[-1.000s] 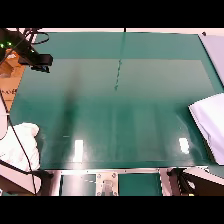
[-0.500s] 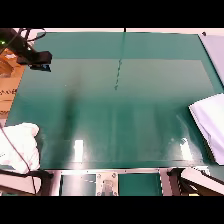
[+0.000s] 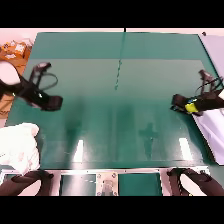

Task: Fold the shirts.

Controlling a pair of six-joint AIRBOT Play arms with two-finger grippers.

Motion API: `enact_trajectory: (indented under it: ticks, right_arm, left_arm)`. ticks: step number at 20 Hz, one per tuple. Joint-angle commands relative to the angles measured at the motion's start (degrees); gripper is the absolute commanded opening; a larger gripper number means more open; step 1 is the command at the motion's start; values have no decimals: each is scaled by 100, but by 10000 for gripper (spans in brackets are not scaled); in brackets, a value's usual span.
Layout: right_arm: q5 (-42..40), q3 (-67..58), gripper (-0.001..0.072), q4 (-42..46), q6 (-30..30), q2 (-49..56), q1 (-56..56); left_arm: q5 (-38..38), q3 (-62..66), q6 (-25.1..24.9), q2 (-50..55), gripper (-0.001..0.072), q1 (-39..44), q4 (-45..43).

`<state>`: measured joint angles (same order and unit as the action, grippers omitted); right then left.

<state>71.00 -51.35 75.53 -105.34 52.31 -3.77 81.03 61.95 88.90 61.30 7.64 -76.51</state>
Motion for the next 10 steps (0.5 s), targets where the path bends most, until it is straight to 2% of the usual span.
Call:
enact_trajectory:
  ticks: [1, 10]
  right_arm:
    - [-380, 409, 16, -39, -162, -243, 970]
    - [-352, 409, 15, -55, -160, -240, 1213]
  left_arm:
    - [-245, -887, 109, -442, 25, 234, 46]
    - [-396, -898, 111, -439, 25, 234, 52]
